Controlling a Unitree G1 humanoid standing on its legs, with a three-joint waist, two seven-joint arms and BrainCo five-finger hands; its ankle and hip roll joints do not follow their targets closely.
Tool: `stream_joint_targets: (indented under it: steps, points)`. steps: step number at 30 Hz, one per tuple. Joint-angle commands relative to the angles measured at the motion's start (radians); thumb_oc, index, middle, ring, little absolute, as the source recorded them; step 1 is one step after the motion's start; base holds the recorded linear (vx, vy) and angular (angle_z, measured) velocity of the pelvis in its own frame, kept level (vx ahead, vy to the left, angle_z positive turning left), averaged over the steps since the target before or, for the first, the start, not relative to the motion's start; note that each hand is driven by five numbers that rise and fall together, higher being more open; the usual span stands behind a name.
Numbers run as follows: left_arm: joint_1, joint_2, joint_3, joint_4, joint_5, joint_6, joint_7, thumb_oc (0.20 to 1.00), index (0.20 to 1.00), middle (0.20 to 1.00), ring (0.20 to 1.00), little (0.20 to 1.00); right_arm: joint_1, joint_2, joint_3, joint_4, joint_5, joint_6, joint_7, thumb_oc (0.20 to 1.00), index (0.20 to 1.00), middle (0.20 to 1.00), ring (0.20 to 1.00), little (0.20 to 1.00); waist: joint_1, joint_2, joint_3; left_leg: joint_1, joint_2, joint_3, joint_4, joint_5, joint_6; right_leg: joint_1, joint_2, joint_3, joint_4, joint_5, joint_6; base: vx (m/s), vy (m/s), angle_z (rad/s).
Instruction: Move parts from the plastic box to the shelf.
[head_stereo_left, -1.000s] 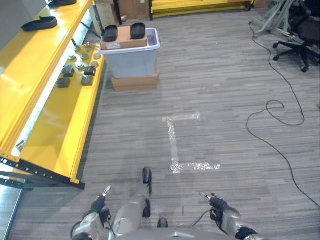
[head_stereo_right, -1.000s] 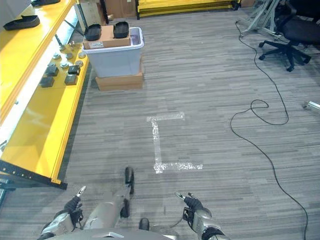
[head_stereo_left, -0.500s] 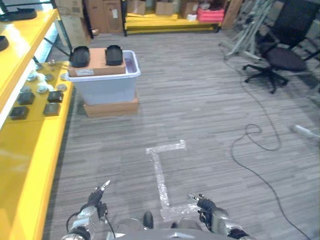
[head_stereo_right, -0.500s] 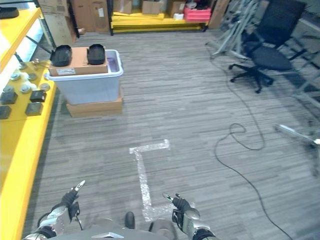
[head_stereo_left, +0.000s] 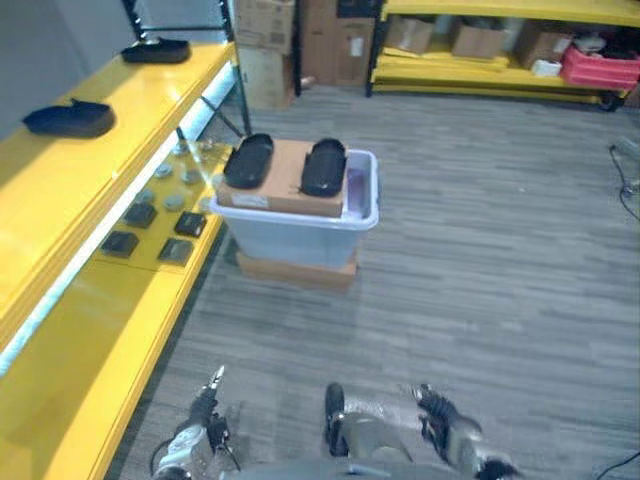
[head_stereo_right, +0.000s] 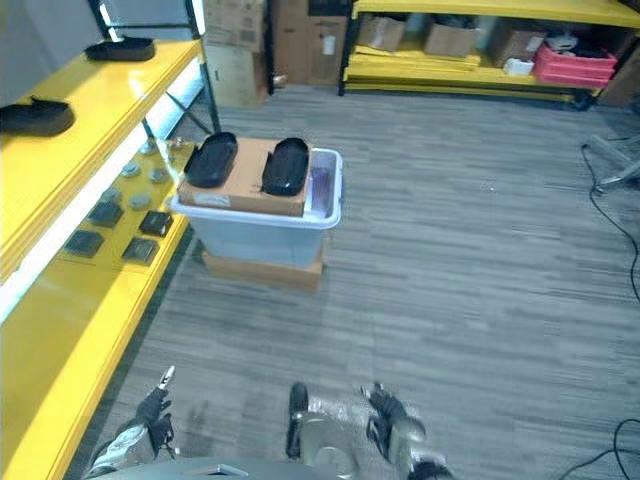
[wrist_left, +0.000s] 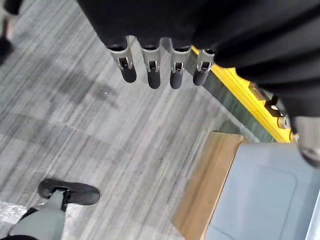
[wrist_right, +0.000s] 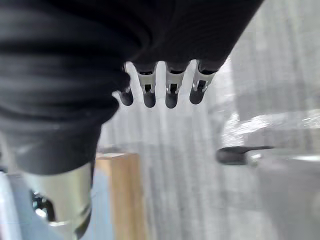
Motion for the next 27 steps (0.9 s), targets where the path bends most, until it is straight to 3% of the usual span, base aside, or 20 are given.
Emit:
stream_joint_targets:
  steps: [1, 3, 4, 5, 6, 8, 9, 10, 13, 15, 17, 18, 20, 27]
  points:
    - [-0.008, 0.039, 0.011, -0.036, -0.035, 0.001, 0.016, 1.000, 1.000, 1.000, 1.000, 1.000, 0.066, -0.019, 0.028, -0.019, 0.011, -0.002, -0.032, 1.000, 1.000, 1.000, 1.000, 1.000, -0.005, -0.078, -0.016, -0.197, 0.124, 0.045, 0.198, 0.252, 0.025, 0.136, -0.102, 0.046, -0.196, 0.077, 0.175, 0.36, -0.301, 0.05]
    - [-0.023, 0.039, 0.011, -0.045, -0.045, 0.015, 0.021, 1.000, 1.000, 1.000, 1.000, 1.000, 0.073, -0.026, 0.021, -0.014, 0.016, -0.011, -0.042, 1.000, 1.000, 1.000, 1.000, 1.000, 0.002, -0.089, -0.006, -0.329, 0.130, 0.078, 0.282, 0.238, 0.039, 0.172, -0.097, 0.028, -0.200, 0.060, 0.158, 0.36, -0.207, -0.10]
    - [-0.033, 0.043, 0.010, -0.053, -0.045, 0.009, 0.017, 1.000, 1.000, 1.000, 1.000, 1.000, 0.075, -0.026, 0.006, -0.007, 0.017, -0.023, -0.042, 1.000, 1.000, 1.000, 1.000, 1.000, 0.022, -0.090, 0.018, -0.428, 0.104, 0.122, 0.218, 0.196, 0.062, 0.230, -0.088, 0.012, -0.212, 0.036, 0.160, 0.39, -0.045, -0.18]
    - [-0.032, 0.044, 0.011, -0.058, -0.053, 0.004, 0.016, 1.000, 1.000, 1.000, 1.000, 1.000, 0.073, -0.022, 0.002, -0.012, 0.012, -0.021, -0.046, 1.000, 1.000, 1.000, 1.000, 1.000, 0.031, -0.086, 0.024, -0.434, 0.084, 0.140, 0.114, 0.183, 0.066, 0.246, -0.086, 0.010, -0.218, 0.027, 0.169, 0.54, 0.091, -0.57]
    - [-0.024, 0.043, 0.010, -0.067, -0.056, -0.006, 0.011, 1.000, 1.000, 1.000, 1.000, 1.000, 0.071, -0.019, 0.000, -0.028, 0.005, -0.005, -0.061, 1.000, 1.000, 1.000, 1.000, 1.000, 0.048, -0.074, 0.029, -0.434, 0.054, 0.160, -0.126, 0.193, 0.062, 0.271, -0.079, 0.012, -0.229, 0.015, 0.186, 0.50, 0.210, -0.62]
    - [-0.017, 0.042, -0.001, -0.081, -0.055, -0.004, 0.008, 1.000, 1.000, 1.000, 1.000, 1.000, 0.081, -0.023, 0.006, -0.052, 0.016, 0.003, -0.083, 1.000, 1.000, 1.000, 1.000, 1.000, 0.065, -0.046, 0.020, -0.462, 0.051, 0.158, -0.364, 0.284, 0.033, 0.292, -0.055, 0.029, -0.233, 0.004, 0.195, 0.44, 0.180, -0.45]
    - [-0.016, 0.041, -0.002, -0.082, -0.055, -0.003, 0.008, 1.000, 1.000, 1.000, 1.000, 1.000, 0.082, -0.024, 0.006, -0.053, 0.017, 0.003, -0.084, 1.000, 1.000, 1.000, 1.000, 1.000, 0.065, -0.045, 0.021, -0.458, 0.049, 0.157, -0.377, 0.294, 0.031, 0.295, -0.056, 0.030, -0.232, 0.002, 0.195, 0.29, 0.094, -0.17]
    - [-0.010, 0.042, -0.003, -0.092, -0.047, 0.003, 0.004, 1.000, 1.000, 1.000, 1.000, 1.000, 0.092, -0.027, 0.011, -0.063, 0.025, -0.002, -0.090, 1.000, 1.000, 1.000, 1.000, 1.000, 0.076, -0.033, 0.023, -0.495, 0.048, 0.153, -0.416, 0.341, 0.015, 0.314, -0.043, 0.039, -0.231, -0.006, 0.190, 0.26, 0.080, -0.20]
    - [0.002, 0.047, 0.016, -0.111, -0.029, 0.014, 0.000, 1.000, 1.000, 1.000, 1.000, 1.000, 0.082, -0.028, 0.029, -0.081, 0.043, -0.014, -0.095, 1.000, 1.000, 1.000, 1.000, 1.000, 0.104, -0.029, 0.017, -0.531, 0.035, 0.114, -0.403, 0.352, 0.024, 0.333, -0.049, 0.069, -0.214, -0.039, 0.191, 0.25, 0.121, -0.57]
    - [0.011, 0.054, 0.029, -0.105, -0.014, 0.008, 0.009, 1.000, 1.000, 1.000, 1.000, 1.000, 0.067, -0.025, 0.032, -0.086, 0.066, -0.014, -0.089, 1.000, 1.000, 1.000, 1.000, 1.000, 0.115, -0.029, 0.014, -0.518, 0.036, 0.130, -0.376, 0.335, 0.043, 0.350, -0.060, 0.059, -0.189, -0.071, 0.197, 0.25, 0.122, -1.14]
    - [0.010, 0.079, 0.040, -0.071, -0.021, -0.007, 0.016, 1.000, 1.000, 1.000, 1.000, 1.000, 0.045, -0.001, 0.018, -0.085, 0.085, -0.017, -0.070, 1.000, 1.000, 1.000, 1.000, 1.000, 0.147, -0.022, 0.008, -0.416, 0.025, 0.140, -0.399, 0.274, 0.073, 0.358, -0.107, -0.059, -0.138, -0.107, 0.217, 0.28, 0.123, -1.39]
    - [0.009, 0.084, 0.042, -0.068, -0.038, -0.015, 0.024, 1.000, 1.000, 1.000, 1.000, 1.000, 0.027, 0.002, 0.026, -0.083, 0.066, -0.016, -0.065, 1.000, 1.000, 1.000, 1.000, 1.000, 0.163, -0.018, 0.002, -0.399, 0.029, 0.152, -0.413, 0.267, 0.073, 0.353, -0.128, -0.108, -0.141, -0.102, 0.224, 0.07, 0.042, -0.72]
    - [-0.002, 0.089, 0.041, -0.071, -0.056, -0.019, 0.029, 1.000, 1.000, 1.000, 1.000, 1.000, -0.005, 0.007, 0.038, -0.072, 0.057, -0.017, -0.071, 1.000, 1.000, 1.000, 1.000, 1.000, 0.181, -0.017, -0.002, -0.409, 0.029, 0.163, -0.411, 0.263, 0.076, 0.347, -0.145, -0.130, -0.149, -0.102, 0.233, -0.07, -0.007, -0.20]
    - [-0.016, 0.080, 0.030, -0.077, -0.039, -0.001, 0.026, 1.000, 1.000, 1.000, 1.000, 1.000, -0.007, 0.020, 0.048, -0.060, 0.065, -0.026, -0.099, 1.000, 1.000, 1.000, 1.000, 1.000, 0.195, -0.036, -0.018, -0.428, 0.032, 0.147, -0.455, 0.276, 0.079, 0.314, -0.143, -0.130, -0.207, -0.062, 0.248, 0.00, -0.068, 0.07]
